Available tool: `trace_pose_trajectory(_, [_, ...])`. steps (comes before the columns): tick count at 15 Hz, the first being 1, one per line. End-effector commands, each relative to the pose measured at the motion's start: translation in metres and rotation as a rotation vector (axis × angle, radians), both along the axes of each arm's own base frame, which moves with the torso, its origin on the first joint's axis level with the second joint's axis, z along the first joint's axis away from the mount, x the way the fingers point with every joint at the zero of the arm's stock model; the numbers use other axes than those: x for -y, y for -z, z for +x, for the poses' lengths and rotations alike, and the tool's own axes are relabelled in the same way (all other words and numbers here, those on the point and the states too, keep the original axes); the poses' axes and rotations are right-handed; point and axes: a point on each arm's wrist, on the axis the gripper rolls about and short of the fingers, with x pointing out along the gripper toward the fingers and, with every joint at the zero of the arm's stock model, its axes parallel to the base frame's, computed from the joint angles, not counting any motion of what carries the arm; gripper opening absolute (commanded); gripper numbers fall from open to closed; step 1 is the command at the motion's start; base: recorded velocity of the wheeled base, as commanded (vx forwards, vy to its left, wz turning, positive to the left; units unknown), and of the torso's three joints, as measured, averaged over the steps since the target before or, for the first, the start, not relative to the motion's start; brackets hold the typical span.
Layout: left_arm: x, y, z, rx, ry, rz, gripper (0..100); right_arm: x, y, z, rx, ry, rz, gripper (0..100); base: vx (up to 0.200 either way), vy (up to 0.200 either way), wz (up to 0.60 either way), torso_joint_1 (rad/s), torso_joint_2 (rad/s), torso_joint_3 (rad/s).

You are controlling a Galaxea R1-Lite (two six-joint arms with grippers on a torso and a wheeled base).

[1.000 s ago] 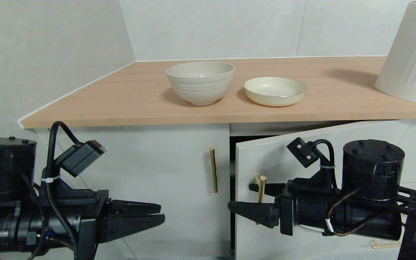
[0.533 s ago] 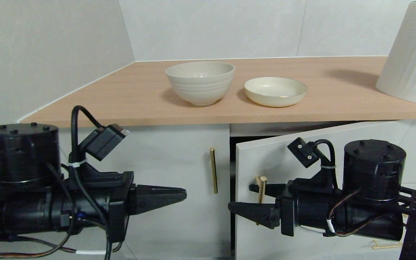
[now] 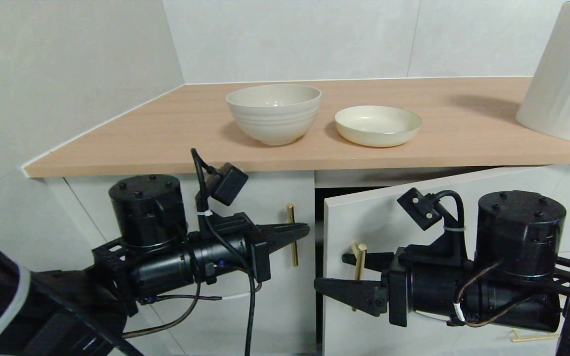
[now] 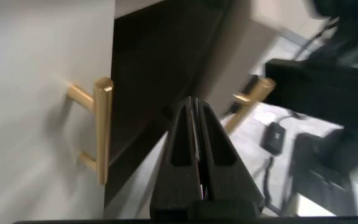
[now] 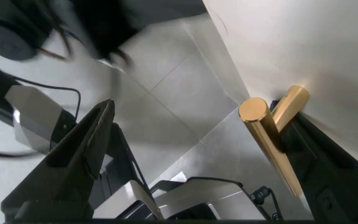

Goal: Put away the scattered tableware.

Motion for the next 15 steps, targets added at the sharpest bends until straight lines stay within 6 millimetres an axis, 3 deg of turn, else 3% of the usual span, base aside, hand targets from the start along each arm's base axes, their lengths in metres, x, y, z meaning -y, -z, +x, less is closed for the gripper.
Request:
trace_pose_trajectory(1, [0.013, 0.027, 0.004, -0.041, -0.002, 0.032, 0, 0.000, 0.000, -0.003, -0.006, -0.009, -0.005, 100, 0.000, 0.000, 0.00, 0.000, 0.00, 0.000])
trace_pose_trajectory(8, [0.019, 0.043, 0.011, -0.048, -0.010, 0.058, 0, -0.001, 0.002, -0.003, -0.012, -0.016, -0.011, 100, 0.000, 0.000, 0.00, 0.000, 0.00, 0.000])
trace_pose_trajectory(12, [0.042, 0.064, 0.019, 0.014, -0.089, 0.093, 0, -0.002, 0.004, -0.005, -0.018, -0.022, -0.018, 100, 0.000, 0.000, 0.00, 0.000, 0.00, 0.000])
trace_pose_trajectory(15, [0.049, 0.061, 0.017, 0.057, -0.086, 0.056, 0, -0.002, 0.004, -0.005, -0.018, -0.022, -0.018, 100, 0.000, 0.000, 0.00, 0.000, 0.00, 0.000])
